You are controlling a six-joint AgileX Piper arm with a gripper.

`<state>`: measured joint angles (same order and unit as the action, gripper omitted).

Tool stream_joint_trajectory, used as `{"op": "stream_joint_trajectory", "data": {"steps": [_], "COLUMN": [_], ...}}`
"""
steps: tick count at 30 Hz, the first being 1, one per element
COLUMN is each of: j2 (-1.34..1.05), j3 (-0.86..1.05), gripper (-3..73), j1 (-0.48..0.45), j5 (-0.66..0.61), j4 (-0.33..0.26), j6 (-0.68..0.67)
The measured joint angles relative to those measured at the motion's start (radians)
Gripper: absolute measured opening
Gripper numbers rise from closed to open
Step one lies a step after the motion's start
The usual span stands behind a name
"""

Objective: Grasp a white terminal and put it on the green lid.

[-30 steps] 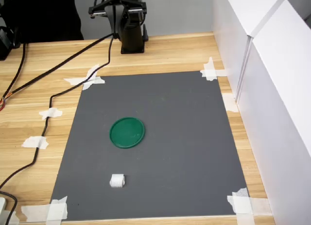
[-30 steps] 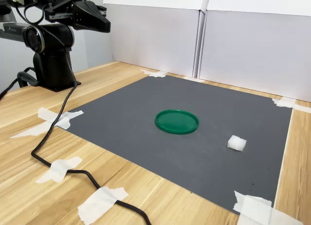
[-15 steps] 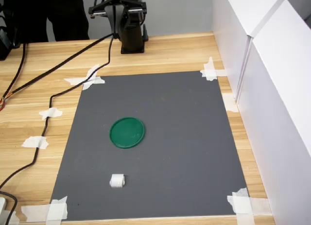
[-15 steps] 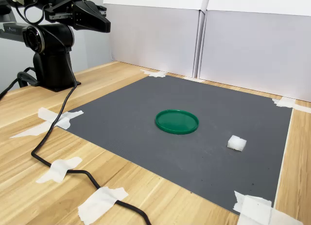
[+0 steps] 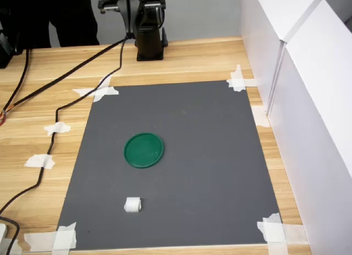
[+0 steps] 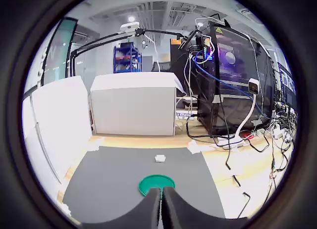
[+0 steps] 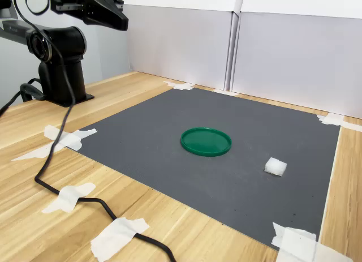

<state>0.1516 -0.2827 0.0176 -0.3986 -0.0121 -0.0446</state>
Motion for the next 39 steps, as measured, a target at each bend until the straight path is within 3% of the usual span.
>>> {"op": "stream_joint_trajectory", "data": {"steps": [10, 14, 19, 24, 30, 33, 39], "j2": [0.416, 0.588, 0.783, 0.986, 1.195, 1.302, 1.496], "j3": [-0.393, -0.525, -0.681, -0.834, -0.993, -1.067, -1.237], "gripper": [-1.2, -1.2, -1.2, 0.6, 14.9, 26.3, 56.2], "j1": [0.0, 0.0, 0.0, 0.0, 0.0, 0.0, -0.045], "j5": [-0.335, -0.424, -0.516, -0.641, -0.687, -0.695, -0.704], "j4": [0.107, 0.101, 0.084, 0.046, 0.007, -0.021, -0.092], "j6": [-0.006, -0.015, -0.152, -0.192, -0.205, -0.237, -0.287]}}
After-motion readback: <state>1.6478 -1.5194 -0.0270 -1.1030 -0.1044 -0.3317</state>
